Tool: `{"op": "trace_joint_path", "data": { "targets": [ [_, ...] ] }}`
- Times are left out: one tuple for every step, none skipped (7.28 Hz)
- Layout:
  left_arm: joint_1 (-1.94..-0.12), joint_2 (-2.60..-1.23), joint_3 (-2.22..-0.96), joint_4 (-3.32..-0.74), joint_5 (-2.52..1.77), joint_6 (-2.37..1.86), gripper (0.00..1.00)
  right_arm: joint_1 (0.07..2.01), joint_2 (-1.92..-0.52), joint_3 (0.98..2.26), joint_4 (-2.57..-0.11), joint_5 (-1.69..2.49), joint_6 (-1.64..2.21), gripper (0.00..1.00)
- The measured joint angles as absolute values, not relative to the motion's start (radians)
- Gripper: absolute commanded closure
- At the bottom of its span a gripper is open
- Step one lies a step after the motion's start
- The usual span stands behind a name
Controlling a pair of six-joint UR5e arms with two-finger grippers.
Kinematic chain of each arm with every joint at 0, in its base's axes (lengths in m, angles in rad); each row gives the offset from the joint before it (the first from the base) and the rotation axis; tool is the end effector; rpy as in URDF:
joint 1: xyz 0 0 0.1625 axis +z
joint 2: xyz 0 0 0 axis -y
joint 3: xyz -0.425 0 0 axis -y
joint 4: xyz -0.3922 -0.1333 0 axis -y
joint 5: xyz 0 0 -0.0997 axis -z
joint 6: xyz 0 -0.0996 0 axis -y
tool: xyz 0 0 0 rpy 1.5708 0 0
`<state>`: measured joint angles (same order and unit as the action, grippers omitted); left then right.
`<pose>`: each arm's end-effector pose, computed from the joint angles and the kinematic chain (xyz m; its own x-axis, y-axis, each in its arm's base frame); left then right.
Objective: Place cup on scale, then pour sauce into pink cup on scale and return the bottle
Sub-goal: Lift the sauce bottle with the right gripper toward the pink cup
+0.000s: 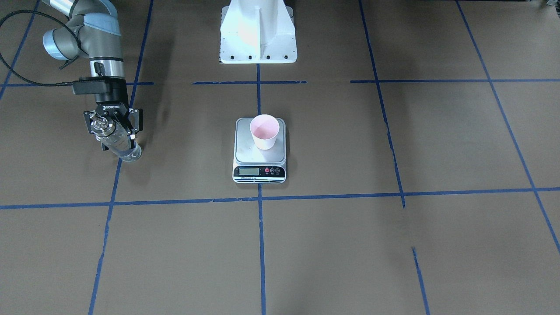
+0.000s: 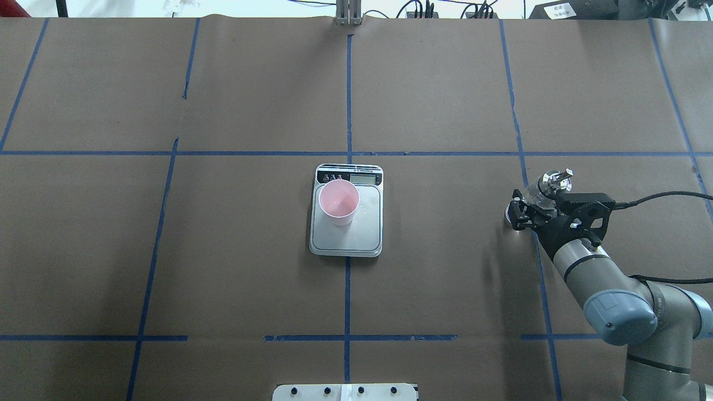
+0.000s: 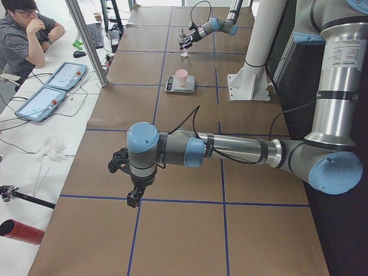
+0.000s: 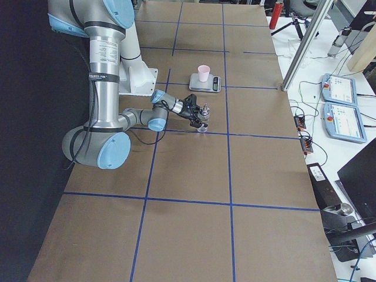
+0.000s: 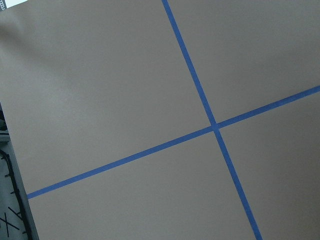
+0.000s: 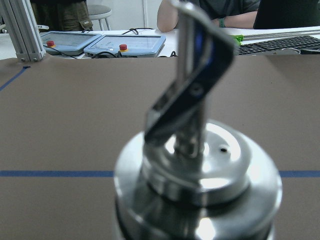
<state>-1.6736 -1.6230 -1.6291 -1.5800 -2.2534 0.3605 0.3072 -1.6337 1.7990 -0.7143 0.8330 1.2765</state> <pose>-0.1235 -0.5102 0.6085 0.7654 0.3440 -0.5439 -0.1796 0.9258 0.3327 -0.3922 -0.3346 0.4755 0.6996 -0.0032 0.7146 -0.5933 0.5547 0.5834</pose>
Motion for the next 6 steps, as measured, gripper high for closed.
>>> {"op": "trace_joint_path", "data": {
  "targets": [
    [-1.674,-1.623,-1.629,-1.58,-2.253,0.36,0.0,0.308,-1.632,1.802,-0.71,0.829,1.273,1.0],
    [-1.674,-1.623,-1.629,-1.58,-2.253,0.36,0.0,0.309,-1.632,1.815,-0.708,0.828,1.242,1.0],
    [-1.674,-1.623,-1.629,-1.58,-2.253,0.36,0.0,0.309,-1.627,1.837,-0.708,0.827,1.18,1.0],
    [-1.674,-1.623,-1.629,-1.58,-2.253,0.36,0.0,0.311,-1.615,1.858,-0.708,0.824,1.125,1.0],
    [-1.674,-1.623,-1.629,-1.58,-2.253,0.36,0.0,0.313,-1.581,1.866,-0.71,0.819,1.091,1.0],
    [-1.674,-1.623,-1.629,-1.58,-2.253,0.36,0.0,0.315,-1.525,1.863,-0.715,0.817,1.062,1.0]
  ]
}}
